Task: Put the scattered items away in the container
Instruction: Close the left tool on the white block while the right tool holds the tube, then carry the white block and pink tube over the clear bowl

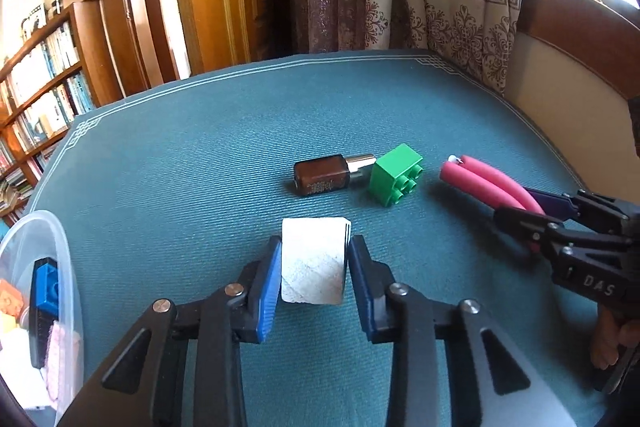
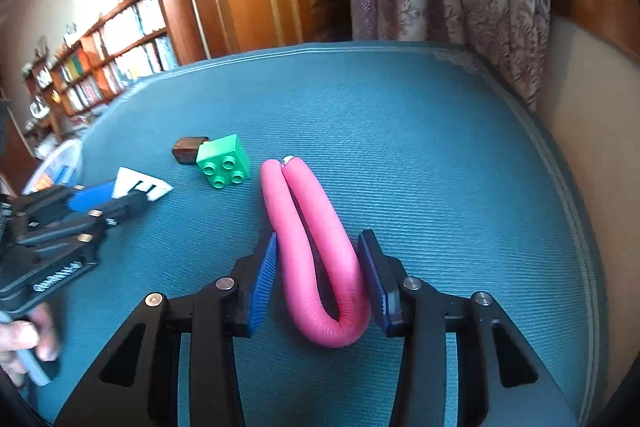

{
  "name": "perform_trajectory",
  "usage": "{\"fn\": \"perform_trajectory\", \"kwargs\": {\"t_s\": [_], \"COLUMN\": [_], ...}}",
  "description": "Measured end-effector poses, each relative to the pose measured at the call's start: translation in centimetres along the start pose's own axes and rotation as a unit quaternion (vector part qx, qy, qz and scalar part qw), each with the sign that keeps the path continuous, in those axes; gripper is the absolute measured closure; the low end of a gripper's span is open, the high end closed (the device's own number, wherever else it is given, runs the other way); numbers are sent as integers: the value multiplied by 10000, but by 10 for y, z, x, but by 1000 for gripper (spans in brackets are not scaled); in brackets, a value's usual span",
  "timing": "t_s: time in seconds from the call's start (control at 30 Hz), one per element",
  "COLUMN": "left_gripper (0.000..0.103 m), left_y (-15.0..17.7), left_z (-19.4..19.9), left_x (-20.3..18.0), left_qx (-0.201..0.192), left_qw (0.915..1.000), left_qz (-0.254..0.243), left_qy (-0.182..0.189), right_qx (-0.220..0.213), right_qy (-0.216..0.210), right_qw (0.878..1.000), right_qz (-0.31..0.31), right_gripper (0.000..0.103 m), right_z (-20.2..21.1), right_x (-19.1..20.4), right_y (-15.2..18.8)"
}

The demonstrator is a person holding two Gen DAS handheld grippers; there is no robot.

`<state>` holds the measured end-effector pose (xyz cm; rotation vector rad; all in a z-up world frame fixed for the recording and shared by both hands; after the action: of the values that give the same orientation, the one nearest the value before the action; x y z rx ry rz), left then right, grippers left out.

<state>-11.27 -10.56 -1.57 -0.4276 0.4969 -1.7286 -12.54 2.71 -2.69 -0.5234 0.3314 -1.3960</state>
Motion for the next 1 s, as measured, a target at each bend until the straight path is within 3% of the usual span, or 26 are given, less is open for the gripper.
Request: {"fn": "perform_trajectory", "kwargs": {"t_s": [0.13, 0.73, 1.0], "left_gripper": [66, 70, 70], "left_y": [4, 22, 34], "left_z": [12, 59, 63], "left_x": [6, 39, 46], "left_qx": [-81, -462, -462], "left_qw": [9999, 9964, 9963], "left_qz": [130, 606, 644], "left_qy": [-67, -382, -344], "right_qx": [-207, -528, -498], "right_qy": [324, 313, 197], "right_qw": [9991, 9967, 9965], "right_qz": [173, 530, 644], "right_gripper": [59, 59, 59], "right_z": [10, 35, 37], "right_x": [8, 42, 58], "right_y": [1, 8, 15]}}
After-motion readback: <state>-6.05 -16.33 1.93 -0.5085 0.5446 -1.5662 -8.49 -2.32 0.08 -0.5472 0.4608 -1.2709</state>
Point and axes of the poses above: each gripper's, at about its wrist camera, not at the fingertips, and z roughly against the way its jaws point, x to its left, y to its underside, the point moved 6 cm from there along -z, roughly the way its jaws point, and after that the axes turned 14 degrees about x, right-handed, at the moved point
